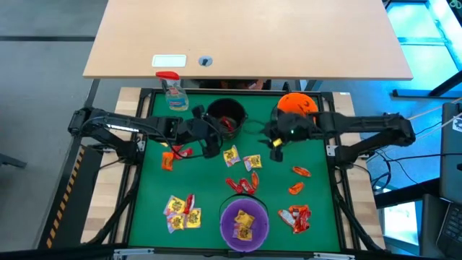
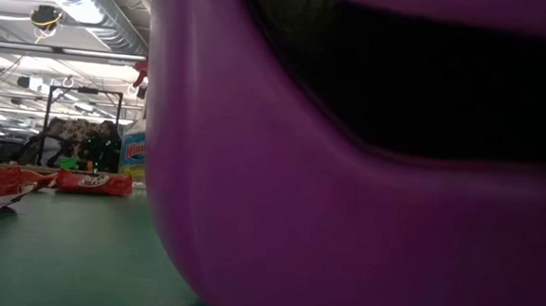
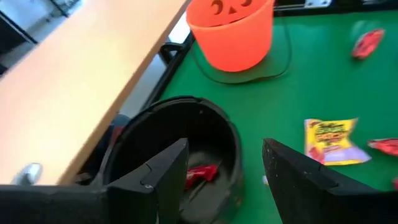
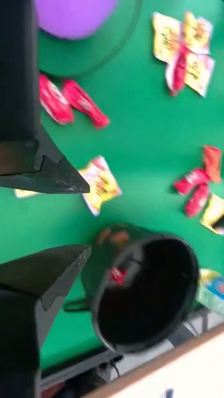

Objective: Sort candy
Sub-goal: Put the red chocolate into the black bucket

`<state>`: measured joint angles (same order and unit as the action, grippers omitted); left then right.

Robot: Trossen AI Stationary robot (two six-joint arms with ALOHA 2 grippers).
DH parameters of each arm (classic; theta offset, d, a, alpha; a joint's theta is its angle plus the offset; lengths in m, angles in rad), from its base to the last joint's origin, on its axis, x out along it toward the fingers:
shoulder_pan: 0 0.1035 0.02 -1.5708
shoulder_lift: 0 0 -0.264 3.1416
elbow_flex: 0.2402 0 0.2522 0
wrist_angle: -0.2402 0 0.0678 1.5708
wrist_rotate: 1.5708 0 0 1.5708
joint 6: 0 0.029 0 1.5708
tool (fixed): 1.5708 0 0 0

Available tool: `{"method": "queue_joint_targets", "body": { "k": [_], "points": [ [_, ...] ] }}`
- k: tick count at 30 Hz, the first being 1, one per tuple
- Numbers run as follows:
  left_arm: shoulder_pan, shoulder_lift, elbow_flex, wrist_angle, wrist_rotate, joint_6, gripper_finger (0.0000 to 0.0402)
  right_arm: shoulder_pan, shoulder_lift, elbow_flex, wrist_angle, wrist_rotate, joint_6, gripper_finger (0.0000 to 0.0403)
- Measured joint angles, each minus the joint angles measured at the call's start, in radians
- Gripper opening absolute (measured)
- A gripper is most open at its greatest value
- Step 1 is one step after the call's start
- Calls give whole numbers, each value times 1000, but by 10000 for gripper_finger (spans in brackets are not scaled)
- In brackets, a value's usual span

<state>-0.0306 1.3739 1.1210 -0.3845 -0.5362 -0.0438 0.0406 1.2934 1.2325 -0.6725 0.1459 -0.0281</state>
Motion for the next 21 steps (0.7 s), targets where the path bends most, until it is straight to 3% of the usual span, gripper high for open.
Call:
{"method": "queue_joint_targets", "body": {
  "k": [10,21],
  "points": [
    [-42,0,0,8,62,-81,196,141,-8,-119,97,45,118,131],
    [-113,0,0,25,80,-113,196,297,-49,-255,221,195,225,131]
  ]
}}
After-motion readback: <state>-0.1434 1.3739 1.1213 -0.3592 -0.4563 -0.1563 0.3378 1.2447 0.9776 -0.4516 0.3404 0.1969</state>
